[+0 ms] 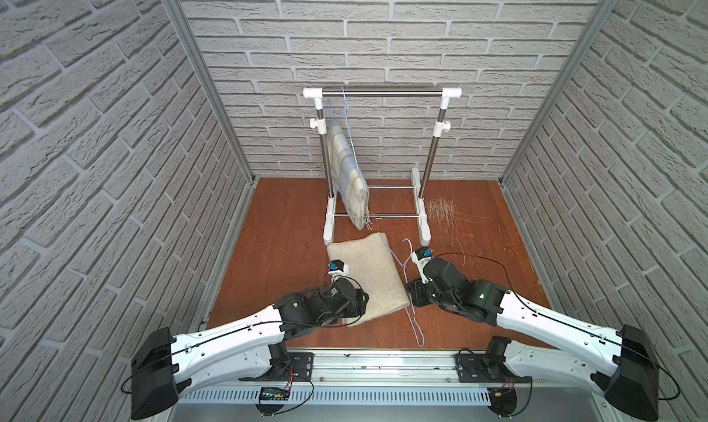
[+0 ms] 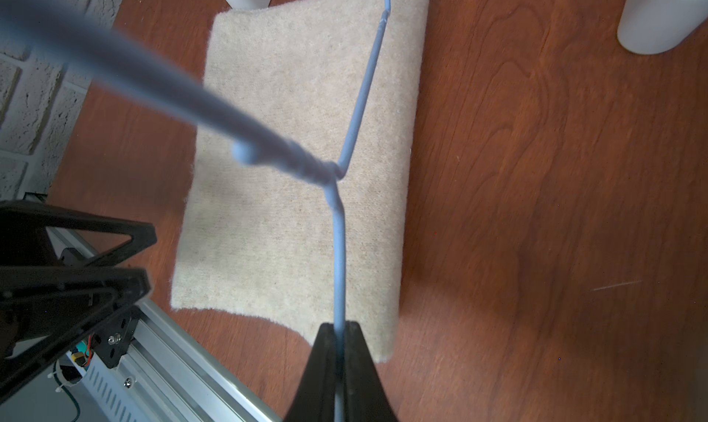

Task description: Hang the scarf on the hanger

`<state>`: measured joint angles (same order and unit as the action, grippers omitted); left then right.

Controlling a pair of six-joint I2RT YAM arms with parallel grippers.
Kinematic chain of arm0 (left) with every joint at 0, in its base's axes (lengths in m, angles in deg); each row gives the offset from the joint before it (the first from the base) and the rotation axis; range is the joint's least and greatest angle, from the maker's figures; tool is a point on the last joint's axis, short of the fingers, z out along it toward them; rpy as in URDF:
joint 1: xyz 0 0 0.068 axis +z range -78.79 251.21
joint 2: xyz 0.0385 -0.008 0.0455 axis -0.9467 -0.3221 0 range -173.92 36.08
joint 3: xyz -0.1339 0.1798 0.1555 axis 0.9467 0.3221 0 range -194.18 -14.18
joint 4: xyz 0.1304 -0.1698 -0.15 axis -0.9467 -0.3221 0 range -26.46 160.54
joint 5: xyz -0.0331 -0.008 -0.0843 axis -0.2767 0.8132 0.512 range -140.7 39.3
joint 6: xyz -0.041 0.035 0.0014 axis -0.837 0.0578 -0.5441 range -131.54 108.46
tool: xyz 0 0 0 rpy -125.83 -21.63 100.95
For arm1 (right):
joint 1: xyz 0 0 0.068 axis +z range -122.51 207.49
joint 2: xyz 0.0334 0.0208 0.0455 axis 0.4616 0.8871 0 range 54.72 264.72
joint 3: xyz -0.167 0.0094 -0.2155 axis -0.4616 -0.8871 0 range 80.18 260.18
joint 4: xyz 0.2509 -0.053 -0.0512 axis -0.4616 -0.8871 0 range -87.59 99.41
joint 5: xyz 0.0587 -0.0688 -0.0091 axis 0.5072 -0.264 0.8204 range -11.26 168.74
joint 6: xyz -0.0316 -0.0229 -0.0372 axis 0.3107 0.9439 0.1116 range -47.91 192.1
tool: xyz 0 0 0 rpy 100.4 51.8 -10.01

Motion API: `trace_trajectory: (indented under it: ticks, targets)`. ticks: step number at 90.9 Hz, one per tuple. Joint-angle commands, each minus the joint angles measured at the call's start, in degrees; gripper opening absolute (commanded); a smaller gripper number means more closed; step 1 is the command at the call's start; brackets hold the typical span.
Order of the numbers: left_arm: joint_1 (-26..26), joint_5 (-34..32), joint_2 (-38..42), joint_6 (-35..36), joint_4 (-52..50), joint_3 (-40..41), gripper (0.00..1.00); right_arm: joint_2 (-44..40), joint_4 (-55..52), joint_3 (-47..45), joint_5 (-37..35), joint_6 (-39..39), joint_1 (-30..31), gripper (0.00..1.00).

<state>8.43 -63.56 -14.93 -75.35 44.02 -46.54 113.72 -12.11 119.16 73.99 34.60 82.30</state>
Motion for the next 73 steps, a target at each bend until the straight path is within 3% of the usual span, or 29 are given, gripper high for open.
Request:
trace_trajectory:
  ticks: [1, 18, 48, 59, 70, 73]
  targets:
    - [-4.55, -7.98, 4.27, -11.39, -11.78, -0.47, 0.69, 0.06, 1.53, 1.7, -1.31, 1.02, 0.21, 0.03]
    - [-8.29, -7.95, 1.49, -14.28, -4.0, 2.51, 0.7, 0.5, 2.43, 1.17, -1.17, 0.87, 0.21, 0.03]
    - [-5.58, -8.08, -2.56, -11.54, 6.19, 6.79, 0.68, -1.33, 2.4, 0.55, -1.55, 0.57, 0.14, 0.03]
    - [-4.85, -7.61, -3.25, -11.53, 10.08, 9.14, 0.56, -1.38, 2.1, 0.85, -1.49, 0.6, 0.14, 0.03]
    - [-3.57, -6.02, -7.05, -10.26, 15.1, 10.17, 0.52, -1.93, 1.59, 1.24, -1.83, 0.62, 0.18, 0.03]
    - [-3.56, -5.83, -7.98, -9.36, 15.78, 9.96, 0.43, -2.08, 1.22, 1.43, -1.87, 0.75, 0.21, 0.03]
